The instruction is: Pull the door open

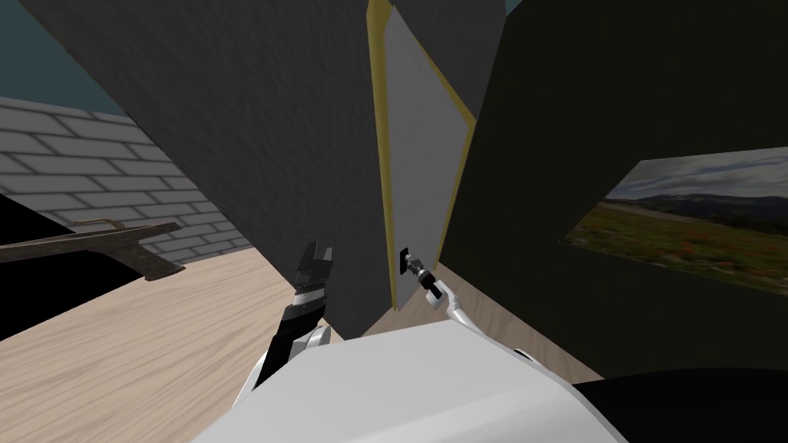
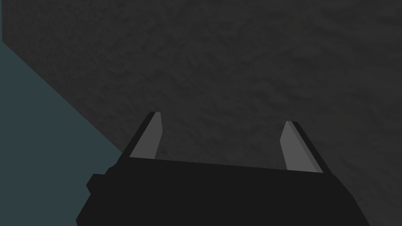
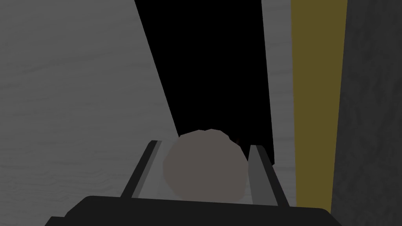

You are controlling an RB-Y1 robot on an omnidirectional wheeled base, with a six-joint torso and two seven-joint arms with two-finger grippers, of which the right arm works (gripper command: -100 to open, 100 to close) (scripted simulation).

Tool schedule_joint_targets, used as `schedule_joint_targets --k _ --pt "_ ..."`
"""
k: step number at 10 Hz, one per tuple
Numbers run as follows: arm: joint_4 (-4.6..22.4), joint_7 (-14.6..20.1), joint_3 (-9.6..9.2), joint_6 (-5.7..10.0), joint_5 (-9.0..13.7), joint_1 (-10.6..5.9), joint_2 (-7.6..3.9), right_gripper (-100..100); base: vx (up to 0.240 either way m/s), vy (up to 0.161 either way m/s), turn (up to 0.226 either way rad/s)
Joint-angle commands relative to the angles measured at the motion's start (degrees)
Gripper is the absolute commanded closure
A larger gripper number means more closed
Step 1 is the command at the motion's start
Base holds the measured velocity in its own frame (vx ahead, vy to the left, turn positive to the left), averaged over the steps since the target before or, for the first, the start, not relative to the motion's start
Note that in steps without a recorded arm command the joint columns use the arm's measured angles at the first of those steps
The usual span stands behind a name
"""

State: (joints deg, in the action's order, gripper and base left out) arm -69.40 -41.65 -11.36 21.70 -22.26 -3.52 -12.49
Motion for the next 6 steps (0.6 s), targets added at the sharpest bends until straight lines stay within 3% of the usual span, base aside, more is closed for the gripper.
schedule_joint_targets --k 1,2,3,4,5,6 --pt "-0.4 0.3 0.60 -1.16 2.0 -0.16 -0.51 100 -0.033 -0.001 0.005" --pt "-0.2 0.6 0.57 -2.81 4.0 -0.31 -0.54 100 -0.037 -0.001 -0.012" --pt "-0.2 0.6 0.57 -2.81 5.5 -0.31 -0.54 100 -0.040 0.004 -0.012" --pt "0.0 0.9 0.54 -4.29 7.2 -0.46 -0.58 100 -0.045 -0.005 -0.015" --pt "0.0 0.9 0.54 -4.45 8.9 -0.46 -0.58 100 -0.038 -0.001 0.000" --pt "0.1 1.2 0.51 -6.18 10.5 -0.62 -0.61 100 -0.041 -0.003 -0.002"
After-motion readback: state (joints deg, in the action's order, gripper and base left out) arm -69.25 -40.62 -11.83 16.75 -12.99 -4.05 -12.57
